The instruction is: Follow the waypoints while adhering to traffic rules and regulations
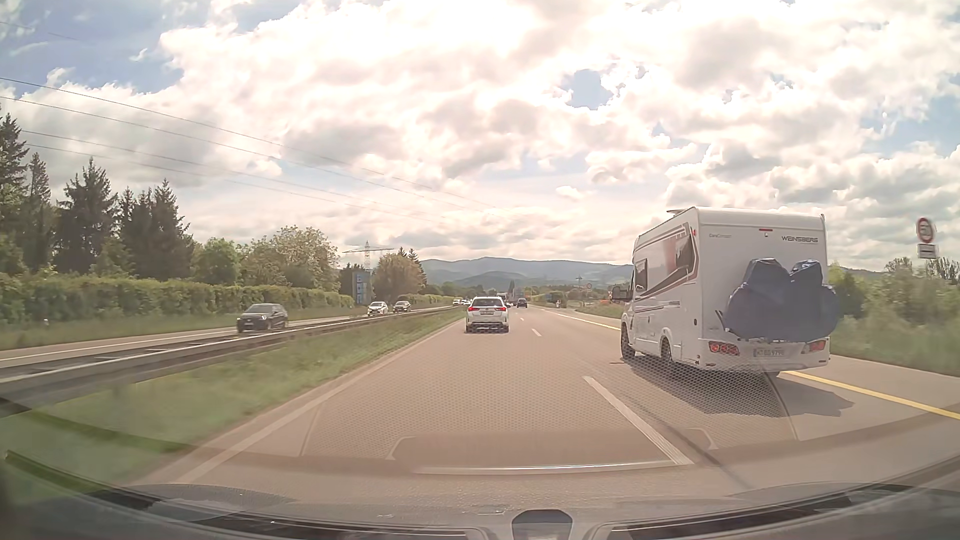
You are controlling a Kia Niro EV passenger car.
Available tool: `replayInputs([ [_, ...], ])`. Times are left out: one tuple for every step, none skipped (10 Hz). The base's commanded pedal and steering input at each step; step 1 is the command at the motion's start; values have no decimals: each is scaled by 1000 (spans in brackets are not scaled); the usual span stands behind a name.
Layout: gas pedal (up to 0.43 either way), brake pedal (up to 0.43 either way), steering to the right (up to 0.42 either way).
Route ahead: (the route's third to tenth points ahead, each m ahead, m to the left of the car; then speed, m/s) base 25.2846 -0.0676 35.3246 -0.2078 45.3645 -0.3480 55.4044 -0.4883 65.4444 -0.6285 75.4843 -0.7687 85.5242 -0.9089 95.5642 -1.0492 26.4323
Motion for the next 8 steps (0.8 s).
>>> replayInputs([
  [138, 0, 1],
  [130, 0, 1],
  [130, 0, 1],
  [130, 0, 1],
  [118, 0, 1],
  [118, 0, 1],
  [118, 0, 1],
  [118, 0, 0],
])
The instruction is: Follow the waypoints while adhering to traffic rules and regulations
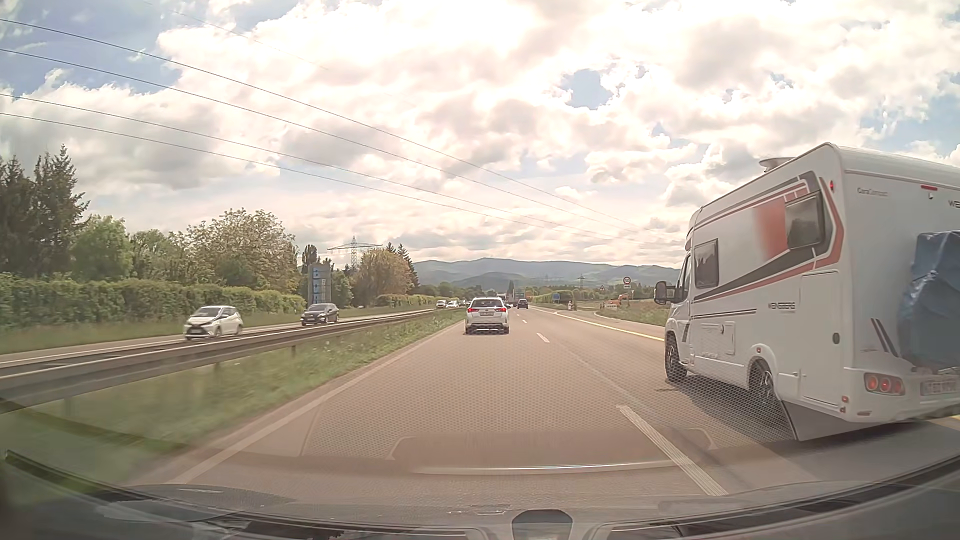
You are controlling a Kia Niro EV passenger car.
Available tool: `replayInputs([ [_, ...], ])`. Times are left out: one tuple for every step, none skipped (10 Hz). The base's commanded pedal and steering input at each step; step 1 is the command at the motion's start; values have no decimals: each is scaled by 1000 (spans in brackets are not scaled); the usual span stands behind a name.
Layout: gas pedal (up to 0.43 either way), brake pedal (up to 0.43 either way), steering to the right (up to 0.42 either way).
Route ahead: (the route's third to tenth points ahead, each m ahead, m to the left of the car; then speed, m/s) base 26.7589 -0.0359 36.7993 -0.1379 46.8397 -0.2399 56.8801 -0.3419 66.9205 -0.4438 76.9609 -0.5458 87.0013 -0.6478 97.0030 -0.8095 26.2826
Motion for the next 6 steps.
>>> replayInputs([
  [118, 0, 1],
  [118, 0, 0],
  [118, 0, 0],
  [118, 0, 0],
  [79, 0, 1],
  [8, 0, 0],
])
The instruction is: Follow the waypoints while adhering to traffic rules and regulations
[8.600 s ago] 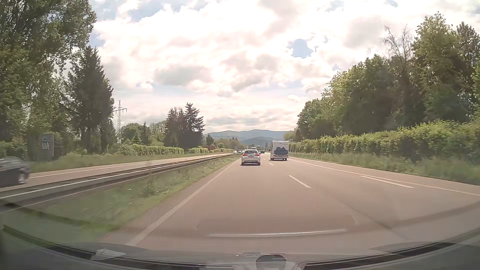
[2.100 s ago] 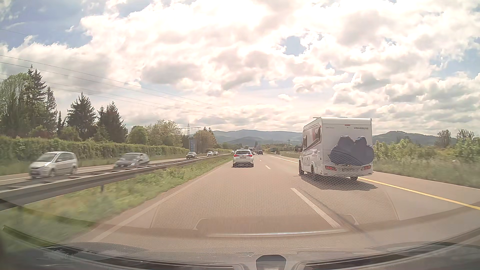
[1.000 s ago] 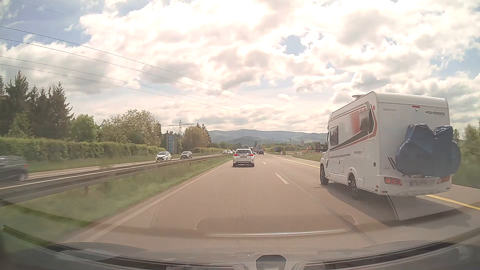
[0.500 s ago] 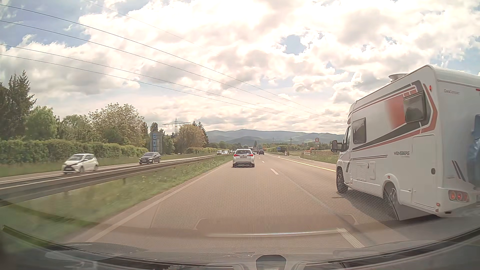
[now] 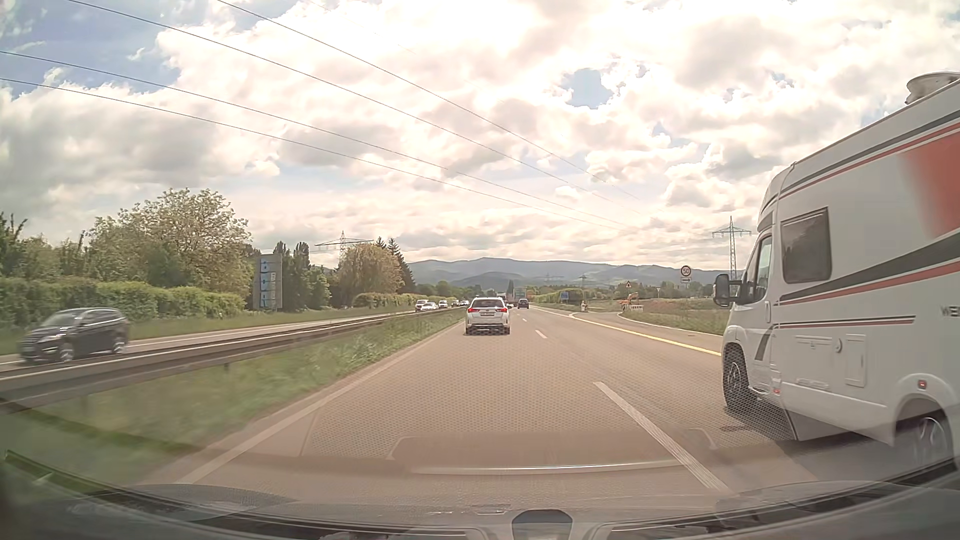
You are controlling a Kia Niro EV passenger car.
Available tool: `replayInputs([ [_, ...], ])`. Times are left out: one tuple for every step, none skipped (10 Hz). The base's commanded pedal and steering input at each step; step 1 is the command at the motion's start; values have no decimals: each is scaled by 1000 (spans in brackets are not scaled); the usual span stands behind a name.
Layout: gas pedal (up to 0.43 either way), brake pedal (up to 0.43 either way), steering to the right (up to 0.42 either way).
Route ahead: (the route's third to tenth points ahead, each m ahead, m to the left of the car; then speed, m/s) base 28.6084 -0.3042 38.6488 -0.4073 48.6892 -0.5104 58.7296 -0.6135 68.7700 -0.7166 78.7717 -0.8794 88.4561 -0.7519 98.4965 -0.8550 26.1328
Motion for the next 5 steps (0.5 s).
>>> replayInputs([
  [0, 0, 0],
  [0, 0, 0],
  [0, 0, 0],
  [0, 0, 0],
  [0, 0, 0],
])
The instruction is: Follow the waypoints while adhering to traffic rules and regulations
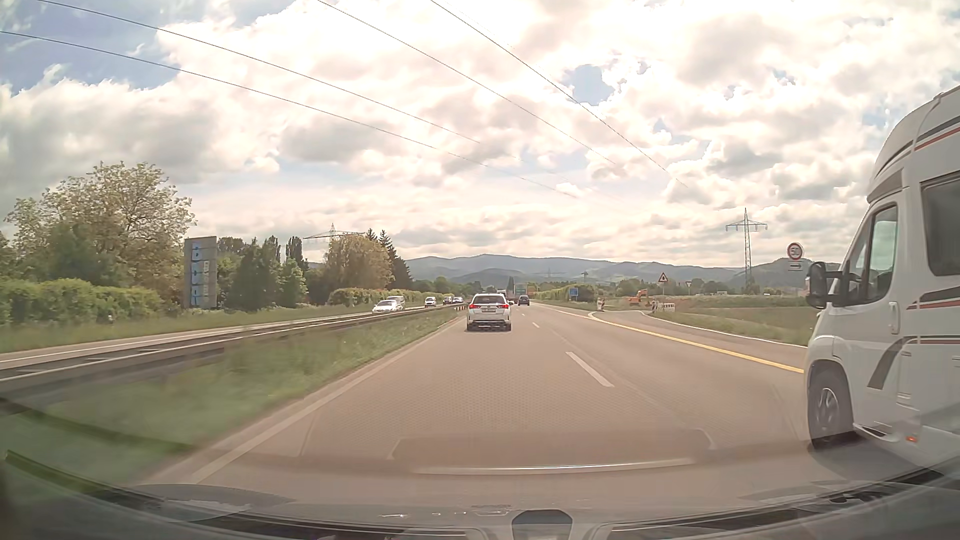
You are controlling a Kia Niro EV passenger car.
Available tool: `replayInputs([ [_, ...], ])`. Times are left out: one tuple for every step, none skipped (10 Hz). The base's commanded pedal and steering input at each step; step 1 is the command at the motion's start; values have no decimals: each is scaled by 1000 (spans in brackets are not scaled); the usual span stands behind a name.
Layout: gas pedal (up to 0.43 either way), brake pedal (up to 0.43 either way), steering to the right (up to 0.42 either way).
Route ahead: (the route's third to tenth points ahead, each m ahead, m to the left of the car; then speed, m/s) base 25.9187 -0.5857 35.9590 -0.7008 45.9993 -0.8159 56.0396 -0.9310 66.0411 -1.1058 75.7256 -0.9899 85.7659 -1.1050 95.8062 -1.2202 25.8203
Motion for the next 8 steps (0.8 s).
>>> replayInputs([
  [0, 0, 0],
  [0, 0, 0],
  [0, 0, 0],
  [0, 0, 0],
  [0, 0, 0],
  [0, 0, 0],
  [0, 0, 0],
  [0, 0, 0],
])
